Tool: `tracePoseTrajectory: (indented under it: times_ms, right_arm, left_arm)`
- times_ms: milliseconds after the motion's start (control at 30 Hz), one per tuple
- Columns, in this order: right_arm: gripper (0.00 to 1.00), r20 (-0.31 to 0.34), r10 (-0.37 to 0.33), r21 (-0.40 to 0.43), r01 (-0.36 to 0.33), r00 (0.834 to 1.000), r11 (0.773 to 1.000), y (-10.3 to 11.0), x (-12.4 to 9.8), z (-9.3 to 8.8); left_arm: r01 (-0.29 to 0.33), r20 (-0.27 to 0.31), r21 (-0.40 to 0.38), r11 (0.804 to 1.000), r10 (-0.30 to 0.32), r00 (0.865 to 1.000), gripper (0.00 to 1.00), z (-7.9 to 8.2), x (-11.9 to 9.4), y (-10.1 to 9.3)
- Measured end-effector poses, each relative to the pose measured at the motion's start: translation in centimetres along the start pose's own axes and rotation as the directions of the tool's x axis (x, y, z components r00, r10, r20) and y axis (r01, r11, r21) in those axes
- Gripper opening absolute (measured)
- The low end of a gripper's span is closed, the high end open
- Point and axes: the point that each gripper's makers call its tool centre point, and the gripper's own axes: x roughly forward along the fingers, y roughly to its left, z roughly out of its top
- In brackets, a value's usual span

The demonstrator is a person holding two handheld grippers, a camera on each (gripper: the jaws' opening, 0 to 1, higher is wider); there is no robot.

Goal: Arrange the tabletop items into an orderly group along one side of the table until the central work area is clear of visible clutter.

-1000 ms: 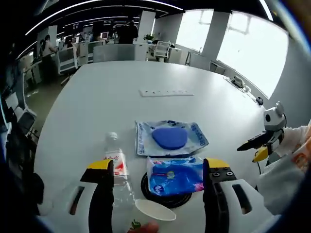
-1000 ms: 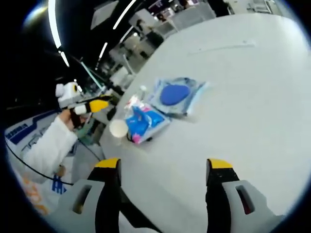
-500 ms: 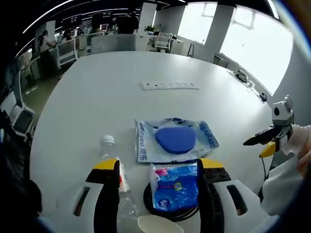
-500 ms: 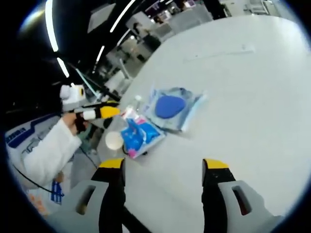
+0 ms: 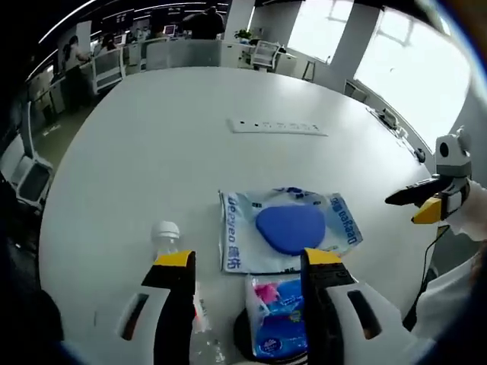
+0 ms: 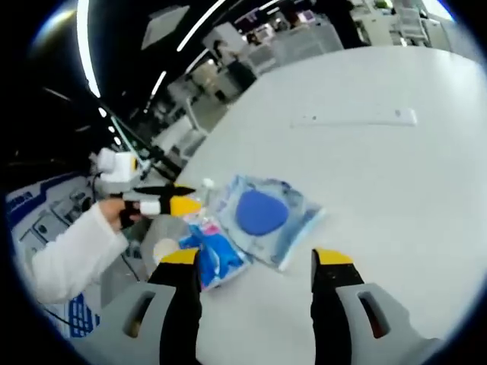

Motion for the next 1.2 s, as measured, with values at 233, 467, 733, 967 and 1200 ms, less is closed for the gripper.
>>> tracePoseTrajectory:
  times_ms: [233, 467, 733, 967, 1200]
  right_arm:
    - [0.51, -0.017, 0.004, 0.017, -0.004, 1.000, 1.000, -0.1, 2.1, -1.0]
    - [0.43, -0.032, -0.016, 0.056, 0.018, 0.999, 0.998, -1.2, 3.5, -1.7]
    - [0.35, -0.070, -0.044, 0.066, 0.048, 0.997, 0.997, -2.4, 5.1, -2.5]
    - [0.20, -0.109, -0.057, 0.056, 0.063, 0.992, 0.996, -2.9, 6.1, -3.6]
    - [0.07, -0.098, -0.051, 0.073, 0.058, 0.994, 0.996, -3.3, 6.3, -3.5]
  left_arm:
    - [-0.016, -0.026, -0.003, 1.000, 0.016, 1.000, 0.46, 0.1, 1.5, 0.5]
    - [-0.055, -0.060, 0.020, 0.998, 0.056, 0.997, 0.43, -0.2, 2.7, 1.4]
    - [-0.068, -0.143, 0.097, 0.993, 0.081, 0.986, 0.40, -1.3, 4.5, 1.5]
    - [-0.060, -0.178, 0.085, 0.995, 0.075, 0.981, 0.26, -2.0, 5.8, 1.9]
    - [-0.064, -0.183, 0.057, 0.996, 0.074, 0.980, 0.14, -2.2, 5.9, 2.2]
